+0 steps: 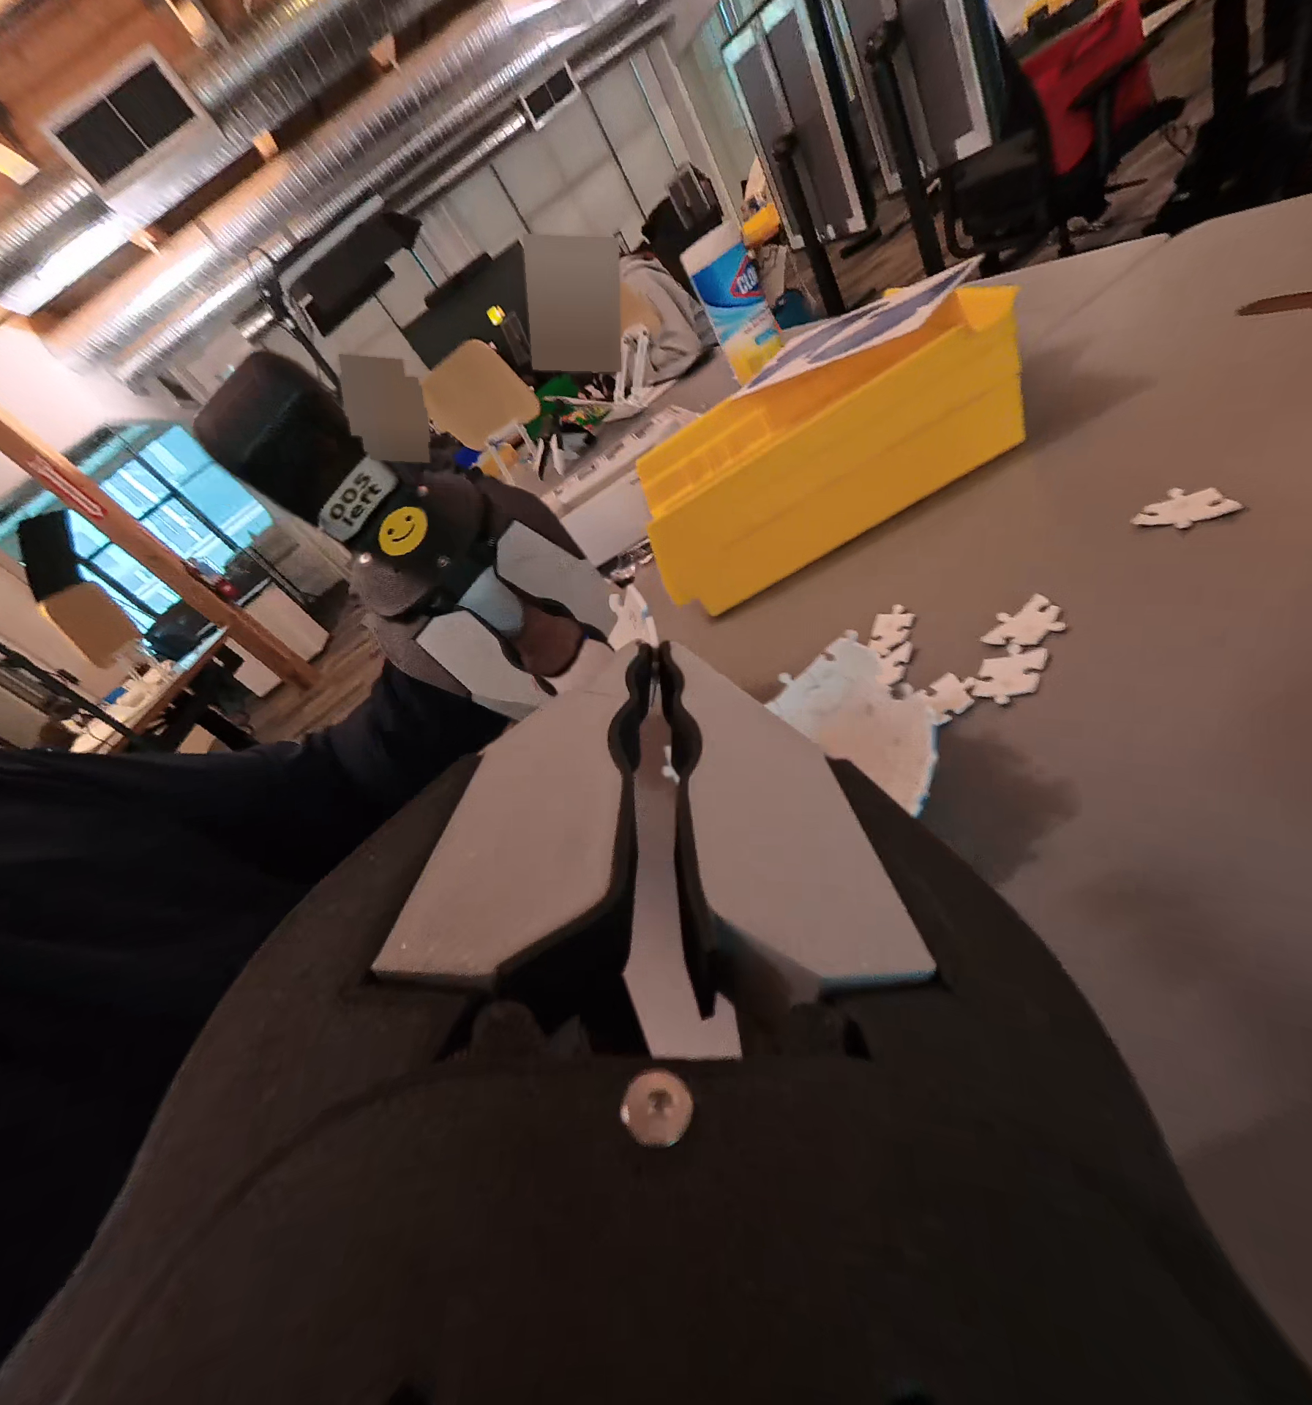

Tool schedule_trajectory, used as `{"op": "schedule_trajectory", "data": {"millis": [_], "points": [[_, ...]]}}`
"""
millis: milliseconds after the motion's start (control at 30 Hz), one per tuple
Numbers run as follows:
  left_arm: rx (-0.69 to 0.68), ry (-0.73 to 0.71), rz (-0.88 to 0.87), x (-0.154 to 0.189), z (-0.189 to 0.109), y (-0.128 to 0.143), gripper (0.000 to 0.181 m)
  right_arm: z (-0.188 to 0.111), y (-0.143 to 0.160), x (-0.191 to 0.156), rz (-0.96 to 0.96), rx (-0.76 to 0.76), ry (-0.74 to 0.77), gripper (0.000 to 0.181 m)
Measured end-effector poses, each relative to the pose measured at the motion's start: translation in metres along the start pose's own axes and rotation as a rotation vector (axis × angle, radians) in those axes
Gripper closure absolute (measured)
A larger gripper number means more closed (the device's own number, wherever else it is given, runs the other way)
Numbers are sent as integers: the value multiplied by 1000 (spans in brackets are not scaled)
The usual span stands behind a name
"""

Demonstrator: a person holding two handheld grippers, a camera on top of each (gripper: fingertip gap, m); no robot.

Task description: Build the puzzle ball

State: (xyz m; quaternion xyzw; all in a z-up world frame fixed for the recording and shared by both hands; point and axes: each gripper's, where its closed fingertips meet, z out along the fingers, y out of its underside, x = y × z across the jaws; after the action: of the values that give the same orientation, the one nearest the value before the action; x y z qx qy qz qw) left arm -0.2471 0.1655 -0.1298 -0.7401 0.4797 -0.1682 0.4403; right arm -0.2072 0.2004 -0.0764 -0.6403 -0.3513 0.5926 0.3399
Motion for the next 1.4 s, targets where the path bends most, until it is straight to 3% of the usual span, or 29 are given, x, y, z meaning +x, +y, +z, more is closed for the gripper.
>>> {"op": "schedule_trajectory", "data": {"millis": [100, 267, 333, 367, 667, 767, 900, 967, 1033, 1133, 1200, 1267, 1400], "points": [[121, 119, -151, 11, -1, -25, 152, 7, 2, -12, 7, 49, -7, 181], [231, 192, -287, 4, -8, -37, 153, 14, 15, -20, 37, 73, -24, 181], [249, 246, -318, 5, -9, -37, 177, 16, 19, -18, 41, 81, -14, 181], [262, 267, -340, 4, -10, -38, 178, 17, 21, -18, 43, 85, -12, 181], [190, 390, -457, -4, -1, -29, 181, 18, 33, -7, -49, 81, 30, 179], [122, 425, -511, -11, 4, -24, 181, 7, 34, 13, -235, 56, 176, 164], [6, 491, -595, -16, 11, -11, 181, -9, 39, 22, -669, -38, 364, 150], [-59, 522, -622, -16, 18, -3, 181, -9, 44, 18, -898, -102, 460, 158], [-97, 587, -657, -12, 21, -1, 181, -9, 46, 14, -1148, -161, 587, 178], [-156, 696, -697, -4, 24, 1, 181, -5, 45, -1, -1505, -143, 709, 181], [-210, 741, -709, -1, 27, 5, 181, 3, 61, -3, -1586, -209, 656, 181], [-258, 784, -731, 1, 28, 9, 181, 7, 76, 1, -1539, -289, 570, 161], [-347, 845, -750, 7, 30, 16, 181, 9, 75, 9, -1554, -369, 591, 145]]}}
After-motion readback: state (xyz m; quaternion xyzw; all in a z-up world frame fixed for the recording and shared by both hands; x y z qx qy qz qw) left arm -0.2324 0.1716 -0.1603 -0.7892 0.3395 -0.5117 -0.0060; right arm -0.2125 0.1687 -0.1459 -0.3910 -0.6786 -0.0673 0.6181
